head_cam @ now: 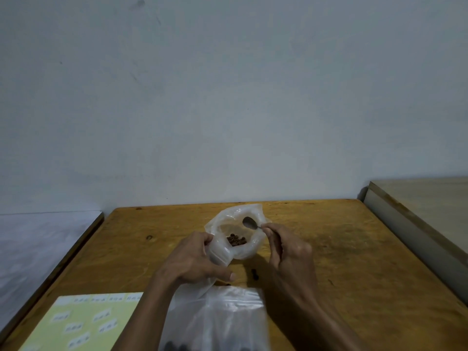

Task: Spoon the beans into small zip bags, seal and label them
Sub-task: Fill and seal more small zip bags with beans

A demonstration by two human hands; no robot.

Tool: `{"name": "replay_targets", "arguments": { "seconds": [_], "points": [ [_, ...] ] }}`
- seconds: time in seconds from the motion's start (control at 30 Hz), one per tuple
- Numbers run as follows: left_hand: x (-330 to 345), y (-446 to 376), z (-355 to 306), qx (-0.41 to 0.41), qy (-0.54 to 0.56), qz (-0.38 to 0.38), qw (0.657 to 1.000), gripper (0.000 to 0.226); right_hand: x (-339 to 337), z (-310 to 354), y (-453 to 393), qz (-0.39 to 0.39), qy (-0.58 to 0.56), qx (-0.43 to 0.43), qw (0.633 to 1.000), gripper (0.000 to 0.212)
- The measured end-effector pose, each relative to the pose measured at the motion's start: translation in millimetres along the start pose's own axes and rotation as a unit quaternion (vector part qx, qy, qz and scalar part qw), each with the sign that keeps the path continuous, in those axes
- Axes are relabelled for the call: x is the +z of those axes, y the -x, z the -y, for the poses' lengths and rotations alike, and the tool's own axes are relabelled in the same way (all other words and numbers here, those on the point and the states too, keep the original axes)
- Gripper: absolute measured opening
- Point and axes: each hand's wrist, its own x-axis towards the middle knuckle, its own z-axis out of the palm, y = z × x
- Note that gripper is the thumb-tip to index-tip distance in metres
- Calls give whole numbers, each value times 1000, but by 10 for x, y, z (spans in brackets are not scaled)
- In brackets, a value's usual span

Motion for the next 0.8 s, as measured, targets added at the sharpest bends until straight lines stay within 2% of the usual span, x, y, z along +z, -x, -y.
{"name": "replay_targets", "arguments": {
  "seconds": [0.07,0.2,0.27,0.37,0.5,0.57,0.7,0.77,0.8],
  "points": [
    [3,-1,2,0,-2,3,1000,93,5,-37,8,6,2,9,1000,17],
    [42,27,26,-13,-7,-7,1000,125,40,-80,108,18,42,46,998,17],
    [54,50,1,-6,-11,-16,1000,122,59,-45,183,7,37,80,996,16],
    [75,65,-38,12,-21,-26,999,114,94,58,264,-25,-21,183,983,16],
    [78,67,-106,43,13,-37,998,90,159,180,225,-73,-92,372,921,27],
    [71,38,-147,55,28,-43,997,90,184,240,189,-86,-122,440,886,28],
    [35,0,-189,77,15,-34,996,99,270,221,144,-93,-221,531,812,26],
    [10,9,-174,71,-4,-15,997,92,275,180,122,-94,-278,560,775,25],
    [-8,19,-152,63,-14,-5,998,86,258,163,106,-92,-288,563,770,24]
  ]
}}
